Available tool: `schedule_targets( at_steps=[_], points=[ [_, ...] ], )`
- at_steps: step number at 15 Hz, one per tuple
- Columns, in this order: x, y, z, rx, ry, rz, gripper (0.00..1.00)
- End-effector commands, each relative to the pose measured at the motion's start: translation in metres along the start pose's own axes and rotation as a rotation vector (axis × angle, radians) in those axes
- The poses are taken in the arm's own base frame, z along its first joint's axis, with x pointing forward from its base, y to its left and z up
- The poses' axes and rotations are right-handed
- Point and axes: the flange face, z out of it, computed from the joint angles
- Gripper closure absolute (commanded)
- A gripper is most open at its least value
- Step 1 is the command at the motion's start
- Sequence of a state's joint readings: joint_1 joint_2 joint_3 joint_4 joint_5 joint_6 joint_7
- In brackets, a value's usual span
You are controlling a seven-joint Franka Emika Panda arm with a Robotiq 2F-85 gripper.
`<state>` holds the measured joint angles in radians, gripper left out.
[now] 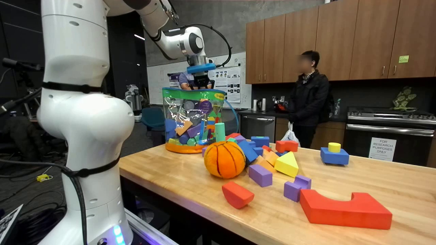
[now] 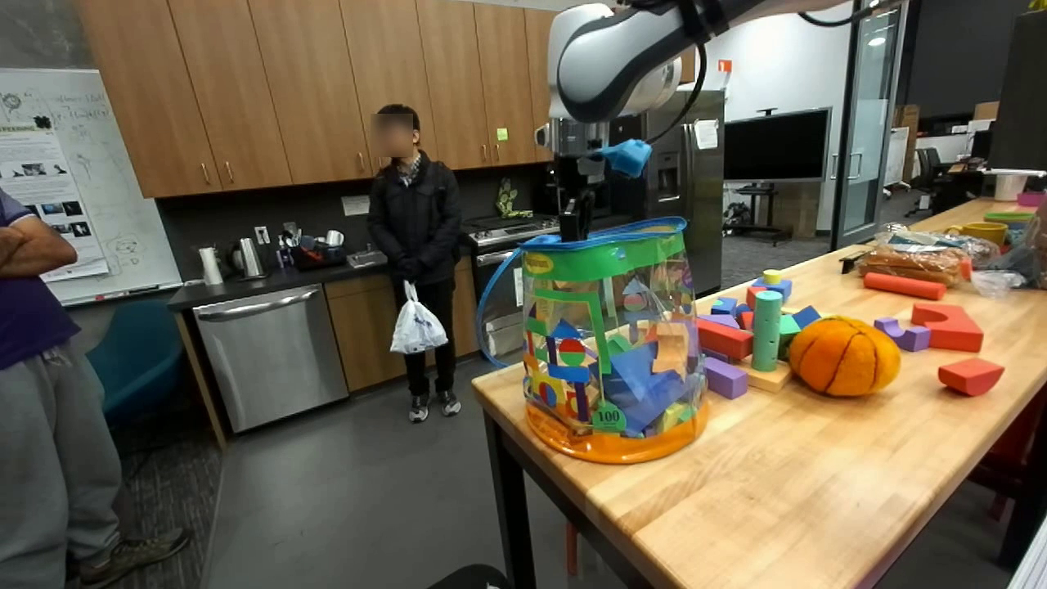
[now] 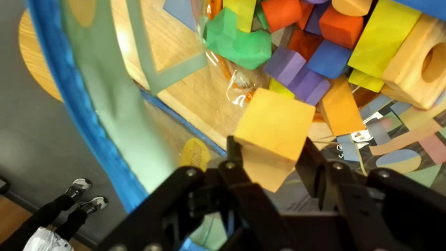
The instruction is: Remove the blocks from the basket
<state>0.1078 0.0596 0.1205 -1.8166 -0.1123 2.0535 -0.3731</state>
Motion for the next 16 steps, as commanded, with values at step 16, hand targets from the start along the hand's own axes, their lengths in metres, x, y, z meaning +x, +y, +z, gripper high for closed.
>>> schedule_targets(
  at_steps=[16],
  points=[
    [-0.082, 0.076, -0.07, -0.173, 0.261, 0.347, 0.83]
  ],
)
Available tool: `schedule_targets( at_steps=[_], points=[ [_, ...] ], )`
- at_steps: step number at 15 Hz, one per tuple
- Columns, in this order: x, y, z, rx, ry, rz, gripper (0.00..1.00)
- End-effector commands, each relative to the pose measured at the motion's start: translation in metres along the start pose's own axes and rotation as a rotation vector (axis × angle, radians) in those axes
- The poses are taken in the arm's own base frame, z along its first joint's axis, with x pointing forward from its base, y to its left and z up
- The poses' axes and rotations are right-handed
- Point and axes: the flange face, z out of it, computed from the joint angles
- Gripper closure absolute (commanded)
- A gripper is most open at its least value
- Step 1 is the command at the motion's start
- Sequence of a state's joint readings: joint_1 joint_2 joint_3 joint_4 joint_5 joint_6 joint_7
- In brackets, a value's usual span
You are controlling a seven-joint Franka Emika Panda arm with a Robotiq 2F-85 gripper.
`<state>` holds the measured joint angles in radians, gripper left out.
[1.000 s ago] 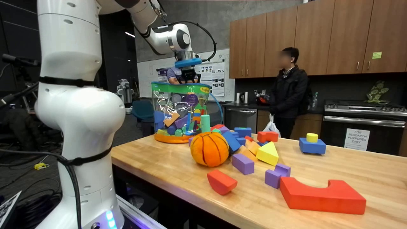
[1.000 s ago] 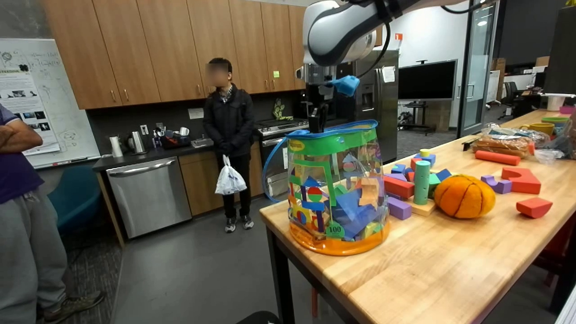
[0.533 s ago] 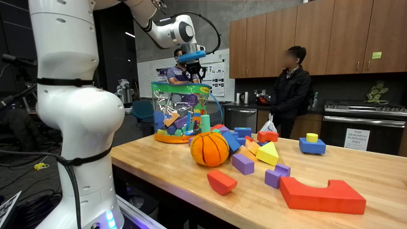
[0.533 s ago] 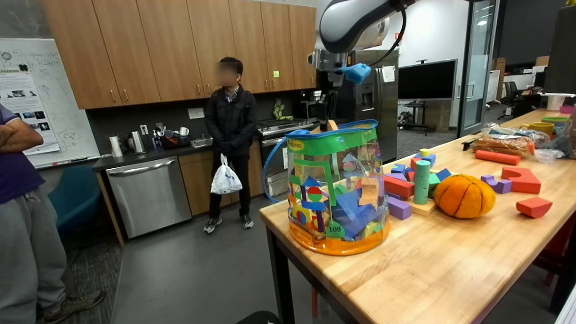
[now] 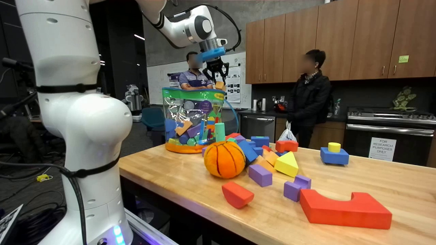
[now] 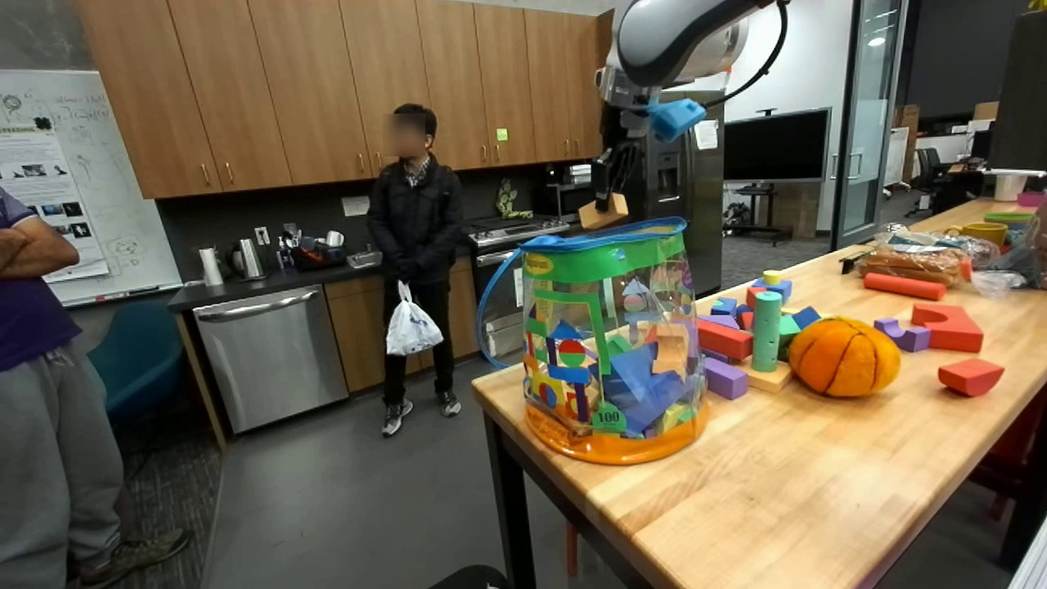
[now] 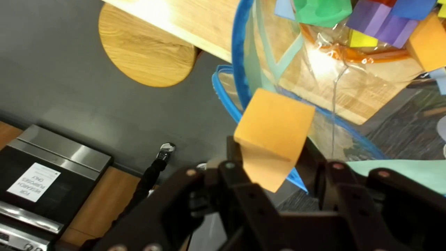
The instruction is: Remove the blocks from the basket
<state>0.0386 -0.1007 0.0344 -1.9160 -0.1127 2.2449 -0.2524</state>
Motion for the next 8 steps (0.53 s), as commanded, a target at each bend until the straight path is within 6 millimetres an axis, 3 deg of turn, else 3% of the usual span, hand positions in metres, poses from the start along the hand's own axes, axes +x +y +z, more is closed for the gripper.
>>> schedule_targets(
  at_steps=[1, 8],
  points=[
    [-0.022, 0.018, -0.011, -0.052, 0.075, 0.105, 0.83],
    [-0.063, 0.057, 0.008, -0.085, 0.096, 0.294, 0.83]
  ],
)
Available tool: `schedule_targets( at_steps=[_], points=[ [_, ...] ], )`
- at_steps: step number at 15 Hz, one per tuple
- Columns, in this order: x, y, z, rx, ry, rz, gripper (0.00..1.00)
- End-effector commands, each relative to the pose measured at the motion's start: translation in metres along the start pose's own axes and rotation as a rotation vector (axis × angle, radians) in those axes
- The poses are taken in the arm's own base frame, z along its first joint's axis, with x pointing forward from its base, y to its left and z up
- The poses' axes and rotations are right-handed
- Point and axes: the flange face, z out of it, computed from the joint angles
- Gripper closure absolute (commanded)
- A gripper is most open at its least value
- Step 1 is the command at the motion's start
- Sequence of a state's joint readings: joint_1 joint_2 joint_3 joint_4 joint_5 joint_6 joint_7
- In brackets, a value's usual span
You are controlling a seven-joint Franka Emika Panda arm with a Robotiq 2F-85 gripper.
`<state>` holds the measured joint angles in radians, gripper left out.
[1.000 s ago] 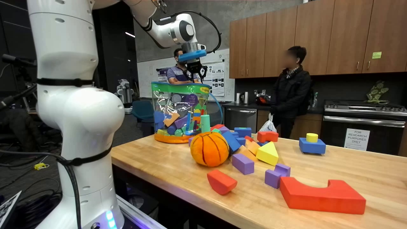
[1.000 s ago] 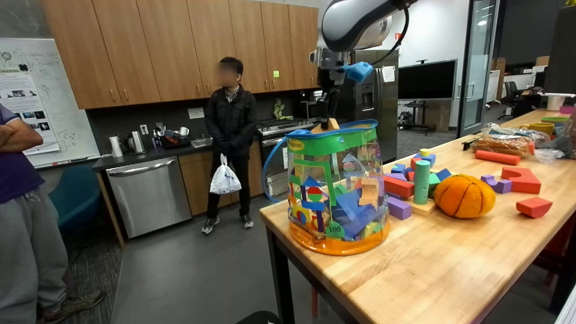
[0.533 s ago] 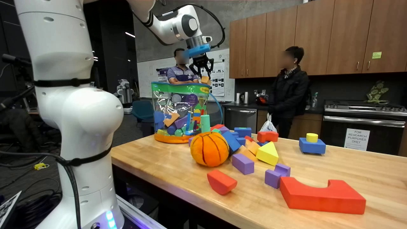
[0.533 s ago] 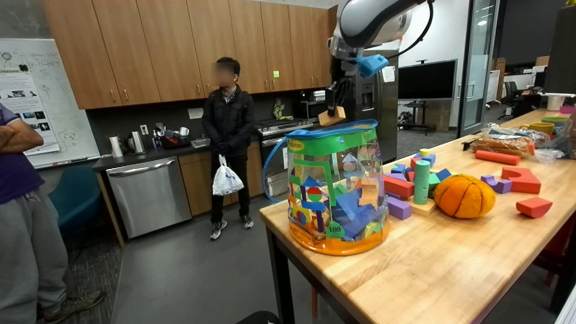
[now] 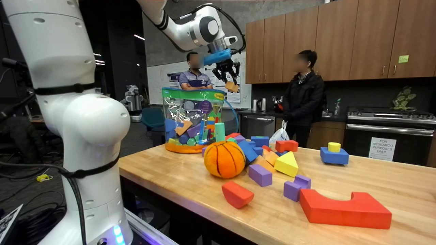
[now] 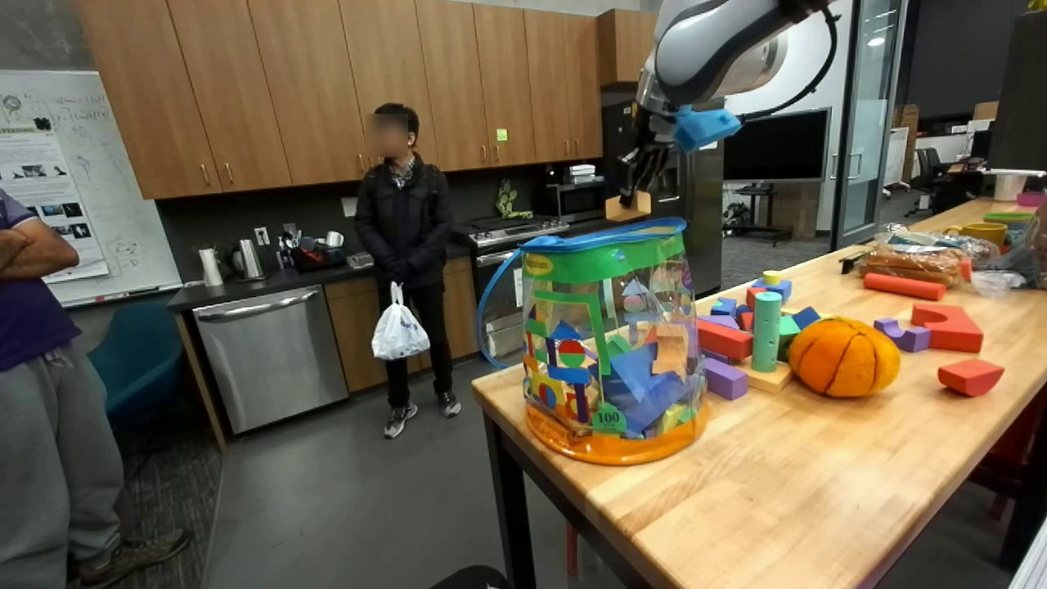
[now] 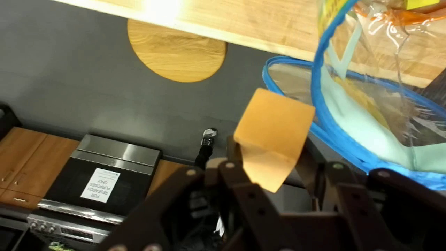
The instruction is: Remove the blocks from the basket
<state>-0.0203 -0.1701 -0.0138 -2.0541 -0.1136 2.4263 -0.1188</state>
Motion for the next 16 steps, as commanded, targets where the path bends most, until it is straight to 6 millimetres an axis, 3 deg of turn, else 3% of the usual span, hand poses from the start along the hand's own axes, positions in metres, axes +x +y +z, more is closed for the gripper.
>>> schedule_targets(
  at_steps=[1, 8, 15, 16],
  points=[
    [-0.026, 0.023, 0.007, -0.035, -0.005, 0.1, 0.83],
    [-0.071, 0.054, 0.051, -0.033, -0.107, 0.241, 0.83],
    [-0.082, 0.034, 0.076, 0.021, -0.161, 0.213, 0.83],
    [-0.082, 0.028, 0.08, 0.032, -0.16, 0.198, 0.33]
  ],
)
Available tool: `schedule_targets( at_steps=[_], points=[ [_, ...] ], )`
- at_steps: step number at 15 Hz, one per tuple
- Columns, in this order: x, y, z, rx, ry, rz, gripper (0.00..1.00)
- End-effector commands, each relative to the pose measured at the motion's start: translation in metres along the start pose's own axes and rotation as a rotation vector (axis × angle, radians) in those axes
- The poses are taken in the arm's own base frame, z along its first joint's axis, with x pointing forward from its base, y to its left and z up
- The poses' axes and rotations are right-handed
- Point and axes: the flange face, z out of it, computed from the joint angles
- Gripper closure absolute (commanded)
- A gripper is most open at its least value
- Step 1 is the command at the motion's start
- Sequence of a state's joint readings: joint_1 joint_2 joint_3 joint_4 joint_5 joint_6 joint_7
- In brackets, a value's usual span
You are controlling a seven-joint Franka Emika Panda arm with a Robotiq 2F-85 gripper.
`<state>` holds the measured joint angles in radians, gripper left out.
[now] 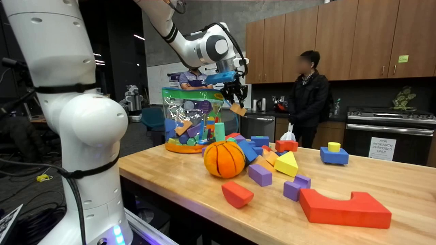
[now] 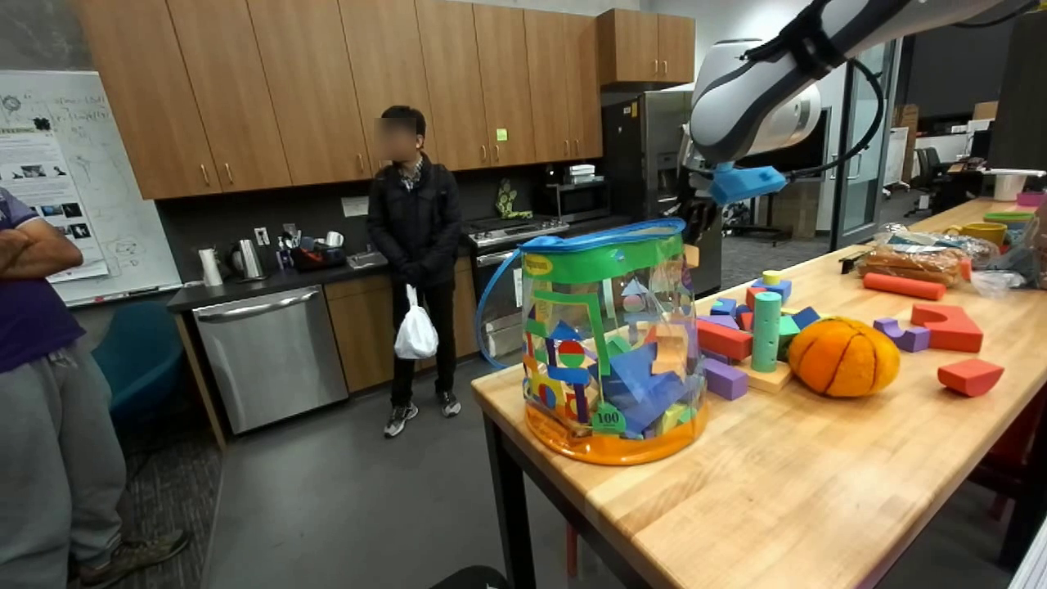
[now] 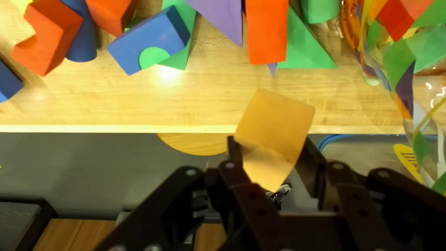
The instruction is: Remove the blocks from the basket
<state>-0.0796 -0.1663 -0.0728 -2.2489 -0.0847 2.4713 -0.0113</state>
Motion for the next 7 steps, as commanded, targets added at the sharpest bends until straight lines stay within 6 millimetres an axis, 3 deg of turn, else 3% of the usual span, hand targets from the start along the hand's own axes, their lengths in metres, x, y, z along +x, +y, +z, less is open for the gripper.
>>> schedule_targets(
  at_steps=[1, 2, 5, 7],
  points=[
    [-0.001, -0.02, 0.011, 0.042, -0.003, -0.05, 0.31],
    [-0.001, -0.01, 0.006, 0.019, -0.012, -0.02, 0.52],
    [-0.001, -0.02, 0.012, 0.032, -0.015, -0.036, 0.33],
    [-0.001, -0.021, 0.012, 0.032, -0.014, -0.038, 0.31]
  ],
)
